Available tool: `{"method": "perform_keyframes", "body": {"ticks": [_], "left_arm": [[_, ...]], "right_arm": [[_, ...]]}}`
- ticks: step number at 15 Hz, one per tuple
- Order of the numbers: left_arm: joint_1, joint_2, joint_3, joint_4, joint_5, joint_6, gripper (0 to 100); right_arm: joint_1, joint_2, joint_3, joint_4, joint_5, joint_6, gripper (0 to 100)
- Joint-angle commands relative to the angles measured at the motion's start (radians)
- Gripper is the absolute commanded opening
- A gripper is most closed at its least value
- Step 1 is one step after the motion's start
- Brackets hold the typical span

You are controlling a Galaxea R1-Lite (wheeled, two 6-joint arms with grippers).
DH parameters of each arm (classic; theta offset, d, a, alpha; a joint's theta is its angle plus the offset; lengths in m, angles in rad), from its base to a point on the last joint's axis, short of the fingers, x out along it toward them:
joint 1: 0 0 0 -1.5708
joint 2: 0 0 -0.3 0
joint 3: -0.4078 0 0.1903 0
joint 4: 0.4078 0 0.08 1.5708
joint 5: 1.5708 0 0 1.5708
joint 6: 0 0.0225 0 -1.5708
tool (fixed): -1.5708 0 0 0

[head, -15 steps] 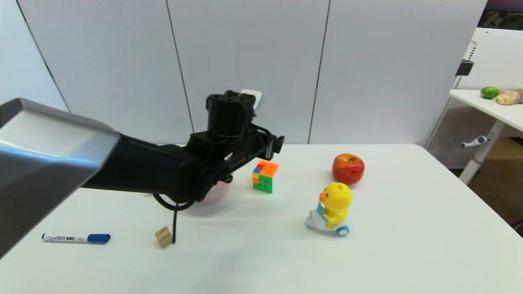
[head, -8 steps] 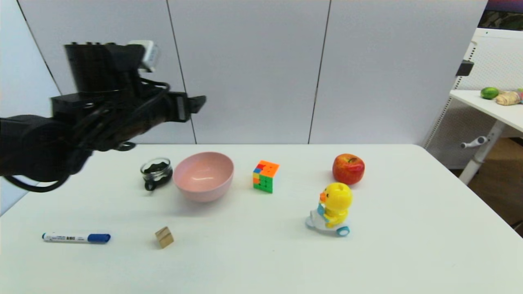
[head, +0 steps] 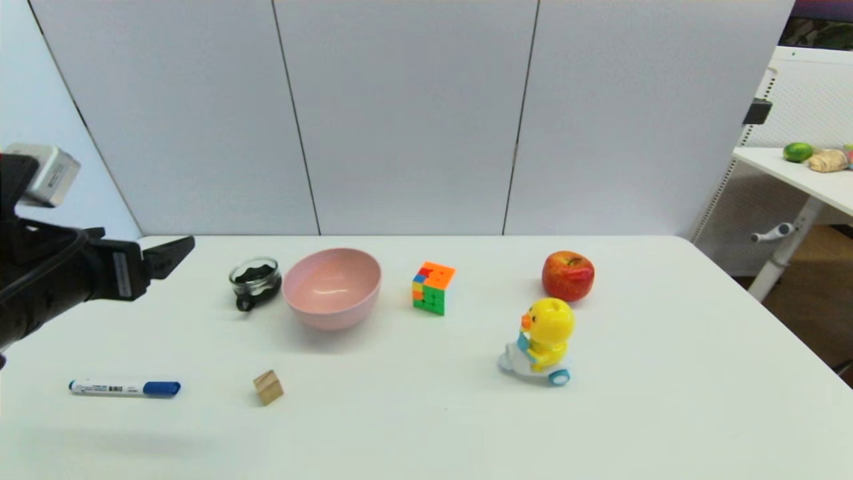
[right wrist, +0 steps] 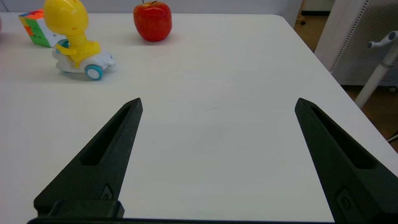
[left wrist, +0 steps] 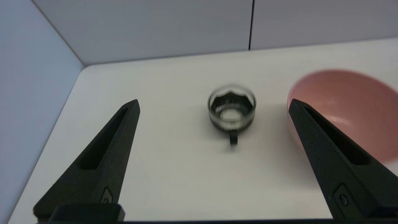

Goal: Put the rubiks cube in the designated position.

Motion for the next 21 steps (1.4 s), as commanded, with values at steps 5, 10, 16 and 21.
{"method": "perform_keyframes", "body": {"ticks": [5,10,16,21], "left_arm": [[0.009,-0.666,0.590,0.111,-0.033,0.070,100],[0.017,-0.902,0.639,0.265,-0.076,0.075,100],[0.084,-1.213,0.636,0.403,-0.173,0.046,100],[0.084,-1.246,0.639,0.400,-0.144,-0.051,100]], "right_arm": [[0.000,0.002,0.000,0.000,0.000,0.000,100],[0.000,0.002,0.000,0.000,0.000,0.000,100],[0.000,0.002,0.000,0.000,0.000,0.000,100],[0.000,0.002,0.000,0.001,0.000,0.000,100]]}}
